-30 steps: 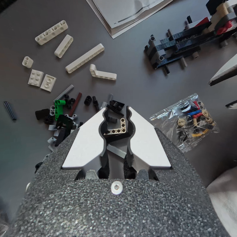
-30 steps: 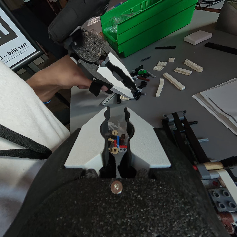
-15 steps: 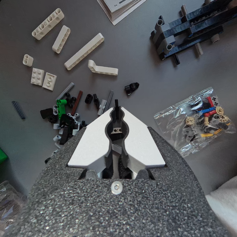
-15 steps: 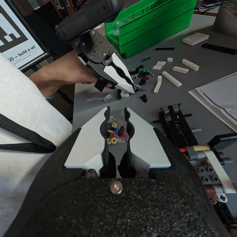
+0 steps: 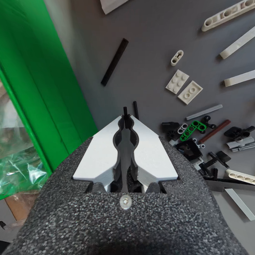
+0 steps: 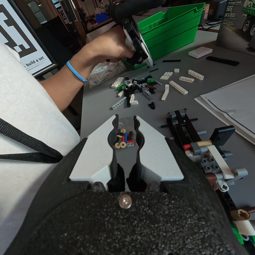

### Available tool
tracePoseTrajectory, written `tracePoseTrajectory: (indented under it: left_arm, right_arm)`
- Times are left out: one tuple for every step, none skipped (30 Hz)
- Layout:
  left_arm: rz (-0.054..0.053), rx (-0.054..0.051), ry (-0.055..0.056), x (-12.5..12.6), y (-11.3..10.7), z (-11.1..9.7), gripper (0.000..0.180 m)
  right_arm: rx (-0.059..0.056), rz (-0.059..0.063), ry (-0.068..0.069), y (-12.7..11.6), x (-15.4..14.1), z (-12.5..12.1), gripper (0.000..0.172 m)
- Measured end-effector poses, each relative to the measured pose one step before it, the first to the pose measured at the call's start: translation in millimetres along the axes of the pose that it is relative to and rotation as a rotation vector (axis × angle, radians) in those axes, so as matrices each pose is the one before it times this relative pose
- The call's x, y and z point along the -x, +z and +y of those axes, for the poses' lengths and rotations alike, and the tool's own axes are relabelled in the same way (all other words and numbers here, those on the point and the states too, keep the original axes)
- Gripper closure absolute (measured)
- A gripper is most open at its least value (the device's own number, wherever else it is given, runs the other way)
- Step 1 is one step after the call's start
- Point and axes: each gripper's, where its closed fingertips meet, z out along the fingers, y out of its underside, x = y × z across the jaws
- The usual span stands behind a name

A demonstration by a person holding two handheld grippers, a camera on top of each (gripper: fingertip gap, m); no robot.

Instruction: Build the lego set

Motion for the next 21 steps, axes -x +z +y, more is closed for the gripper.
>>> tracePoseTrajectory:
  left_arm:
    - [0.0021, 0.0184, -0.0018, -0.69, 3.03, 1.65, 0.178]
    - [-0.0026, 0.0023, -0.0041, -0.17, 0.91, -0.14, 0.178]
    - [0.006, -0.0015, -0.0027, -1.5, -0.16, -0.5, 0.178]
    - [-0.0029, -0.0037, -0.0047, 0.51, -0.78, -0.34, 0.178]
    - [-0.0143, -0.0066, -0.0072, 3.21, -1.15, -0.56, 0.178]
    - [-0.0002, -0.006, -0.0075, 1.24, -0.8, -0.59, 0.178]
    - [0.0164, -0.007, -0.0088, -1.51, -0.45, -0.96, 0.177]
    - [0.0137, -0.008, -0.0088, -1.52, -0.22, -1.3, 0.177]
    - [0.004, -0.0044, -0.0053, -0.46, -0.05, -0.81, 0.177]
    - [0.0044, 0.0026, -0.0004, -0.8, 0.51, 0.48, 0.177]
    - [0.0141, 0.0037, -0.0034, -2.26, 0.93, 0.78, 0.177]
    - [0.0182, -0.0047, -0.0081, -2.61, 0.79, -0.22, 0.177]
    - [0.0147, -0.0093, -0.007, -2.08, 0.33, -0.58, 0.177]
    - [0.0097, -0.0047, -0.0053, -1.03, 0.18, 0.31, 0.174]
    - [0.0039, -0.0042, -0.0079, 0.15, -0.04, 0.25, 0.172]
    - [-0.0009, -0.008, -0.0106, 1.17, -0.47, -0.25, 0.17]
    - [-0.0005, -0.008, -0.0087, 1.39, -1.01, -0.27, 0.17]
    - [0.0045, -0.0065, -0.0044, 0.2, -1.47, -0.11, 0.171]
    - [0.0058, -0.0112, -0.0025, -0.73, -2.13, -0.93, 0.171]
    - [0.0043, -0.0164, -0.0006, -1.12, -2.87, -1.75, 0.172]
    - [0.0042, -0.0151, 0.0054, -1.76, -3.73, -1.56, 0.172]
  right_arm:
    - [-0.003, 0.0055, 0.0009, -2.52, -0.55, 0.36, 0.151]
    - [-0.0048, 0.005, 0.0024, -2.41, -0.79, -0.01, 0.151]
    - [-0.0053, 0.0032, 0.0044, -2.29, -0.78, -0.13, 0.151]
    - [-0.0053, 0.0006, 0.0057, -1.96, -0.78, -0.39, 0.151]
    - [-0.0048, -0.001, 0.0051, -1.61, -0.7, -0.26, 0.151]
    - [-0.003, -0.0009, 0.0029, -1.25, -0.77, -0.14, 0.151]
    - [-0.0005, -0.0009, 0.0014, -0.79, -0.8, 0.15, 0.151]
    - [0.0017, -0.0017, 0.0004, -0.41, -0.71, 0.54, 0.151]
    - [0.0026, -0.0026, -0.0005, 0.07, -0.49, 0.57, 0.151]
    - [0.0029, -0.0035, -0.0012, 0.26, -0.19, 0.61, 0.151]
    - [0.0039, -0.0035, -0.0011, 0.73, -0.03, 0.65, 0.151]
    - [0.0051, -0.0031, -0.0012, 0.93, 0.07, 0.78, 0.151]
    - [0.0052, -0.0027, -0.0014, 1.07, 0.26, 0.62, 0.151]
    - [0.0044, -0.0033, -0.0018, 1.09, 0.77, 0.45, 0.151]
    - [0.0028, -0.0022, -0.0017, 1.05, 0.79, 0.2, 0.151]
    - [0.0014, -0.0018, -0.0011, 1.06, 0.86, -0.05, 0.152]
    - [0.0004, -0.003, -0.0005, 0.9, 1.16, -0.19, 0.151]
    - [0.0, -0.002, -0.0005, 0.9, 1.05, -0.34, 0.152]
    - [0.0016, 0.0, -0.0009, 0.85, 0.67, 0.06, 0.151]
    - [0.0033, 0.0012, -0.0011, 0.65, 0.42, 0.3, 0.151]
    - [0.0038, 0.0014, -0.0005, 0.67, 0.24, 0.5, 0.151]
